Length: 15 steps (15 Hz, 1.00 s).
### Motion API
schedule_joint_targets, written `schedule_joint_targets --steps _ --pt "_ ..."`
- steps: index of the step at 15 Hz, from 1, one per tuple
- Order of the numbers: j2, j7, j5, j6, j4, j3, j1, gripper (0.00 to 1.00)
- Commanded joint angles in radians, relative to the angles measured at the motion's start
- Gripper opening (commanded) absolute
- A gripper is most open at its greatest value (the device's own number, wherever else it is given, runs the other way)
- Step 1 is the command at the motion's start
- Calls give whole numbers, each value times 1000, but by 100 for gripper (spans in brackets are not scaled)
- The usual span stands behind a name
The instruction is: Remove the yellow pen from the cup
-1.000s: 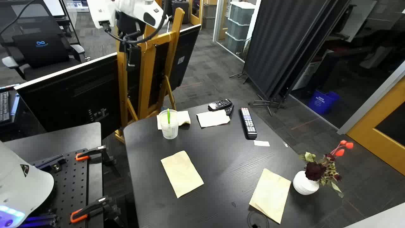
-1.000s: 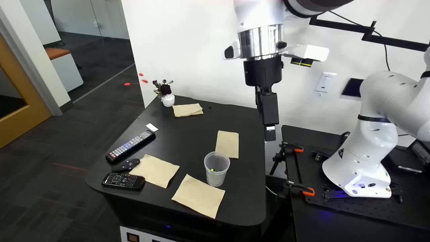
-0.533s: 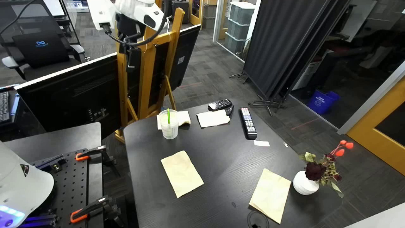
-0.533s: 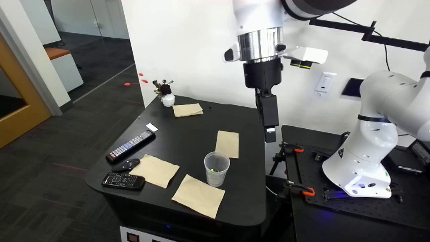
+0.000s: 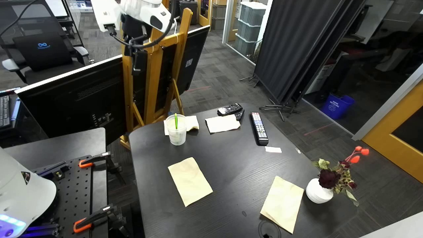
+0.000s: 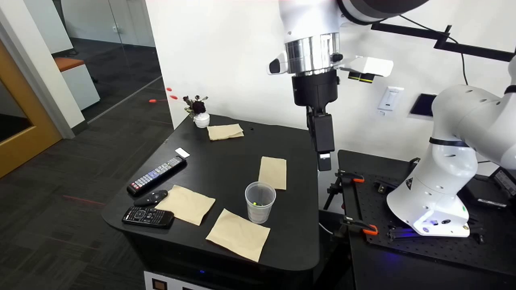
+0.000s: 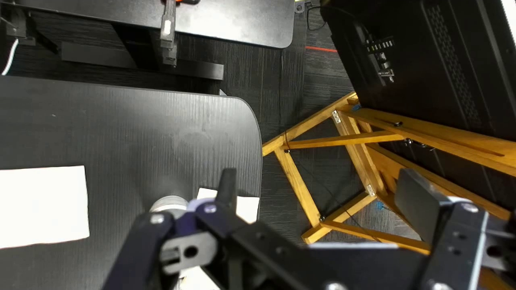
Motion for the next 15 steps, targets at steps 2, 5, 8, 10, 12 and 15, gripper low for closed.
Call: schedule_joint_targets --steps 2,5,8,10,12,15 --pt "8 -135 -32 34 -7 -8 -22 100" --pt "15 -138 -32 28 -6 -10 -23 100" --pt "1 -3 3 -3 1 15 -16 100" --pt "1 -24 3 3 1 13 -17 100" --pt "1 -51 2 9 0 11 -21 100" --pt "1 -61 2 10 0 10 -23 100"
